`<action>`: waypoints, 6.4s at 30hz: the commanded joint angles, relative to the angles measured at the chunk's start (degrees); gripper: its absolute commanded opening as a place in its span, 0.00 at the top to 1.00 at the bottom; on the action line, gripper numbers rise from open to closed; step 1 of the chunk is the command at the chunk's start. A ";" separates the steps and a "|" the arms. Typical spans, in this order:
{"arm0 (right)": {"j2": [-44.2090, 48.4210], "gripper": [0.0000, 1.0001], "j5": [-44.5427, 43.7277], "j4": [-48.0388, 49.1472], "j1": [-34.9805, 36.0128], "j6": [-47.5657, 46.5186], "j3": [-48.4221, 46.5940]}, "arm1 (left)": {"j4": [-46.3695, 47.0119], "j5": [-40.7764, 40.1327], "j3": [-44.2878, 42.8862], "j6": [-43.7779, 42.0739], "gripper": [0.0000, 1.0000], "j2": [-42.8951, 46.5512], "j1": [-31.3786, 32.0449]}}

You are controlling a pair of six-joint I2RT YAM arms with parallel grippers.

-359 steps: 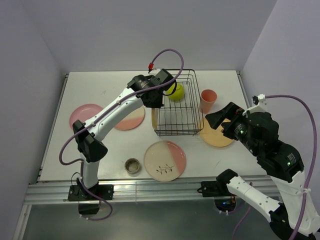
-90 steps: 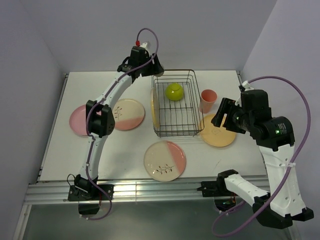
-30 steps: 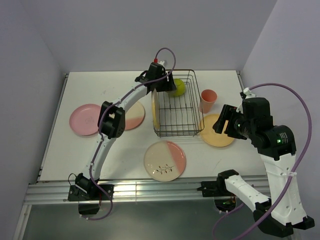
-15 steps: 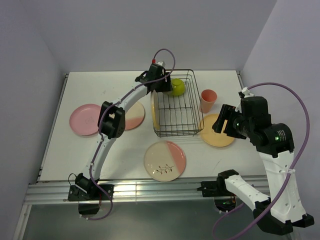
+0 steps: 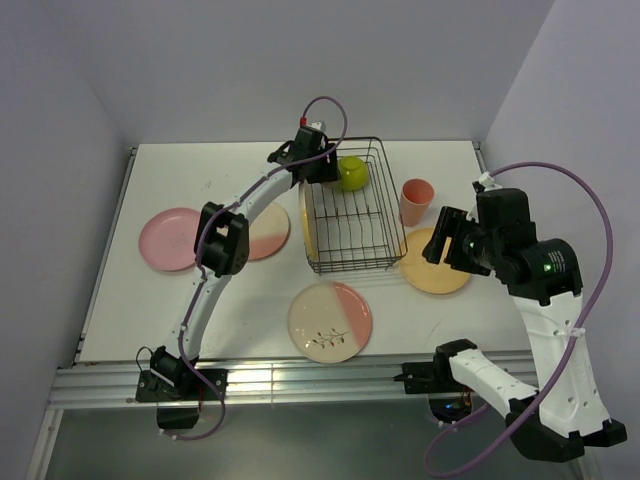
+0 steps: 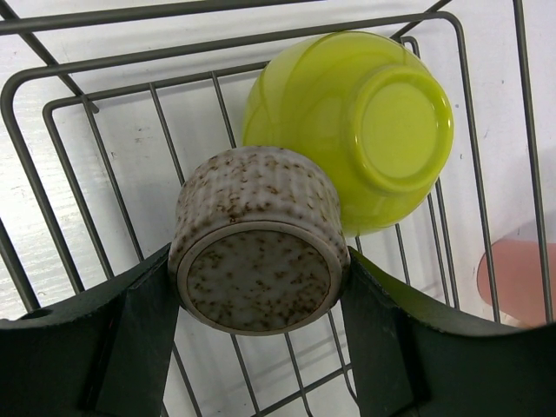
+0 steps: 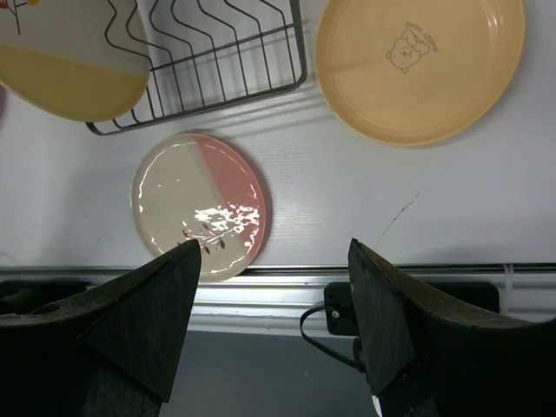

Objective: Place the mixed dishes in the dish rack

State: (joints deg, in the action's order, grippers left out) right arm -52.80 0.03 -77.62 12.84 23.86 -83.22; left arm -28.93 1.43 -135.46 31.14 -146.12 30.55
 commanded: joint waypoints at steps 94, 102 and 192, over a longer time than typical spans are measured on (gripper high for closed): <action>-29.65 0.97 -6.54 32.18 1.30 4.79 20.11 | -14.93 14.03 50.47 1.73 0.02 80.48 -20.00; -24.12 1.00 -0.65 32.27 6.75 10.59 23.28 | -13.52 15.18 49.85 2.44 0.02 79.06 -19.56; -28.06 1.00 -6.07 19.18 12.11 7.26 -21.01 | -11.14 32.08 33.95 12.98 0.12 66.94 -6.47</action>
State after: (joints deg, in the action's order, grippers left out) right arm -81.91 5.69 -55.55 20.62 33.43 -100.57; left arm -36.05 40.12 -98.28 42.46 -79.02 20.58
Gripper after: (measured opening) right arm 0.069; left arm 0.886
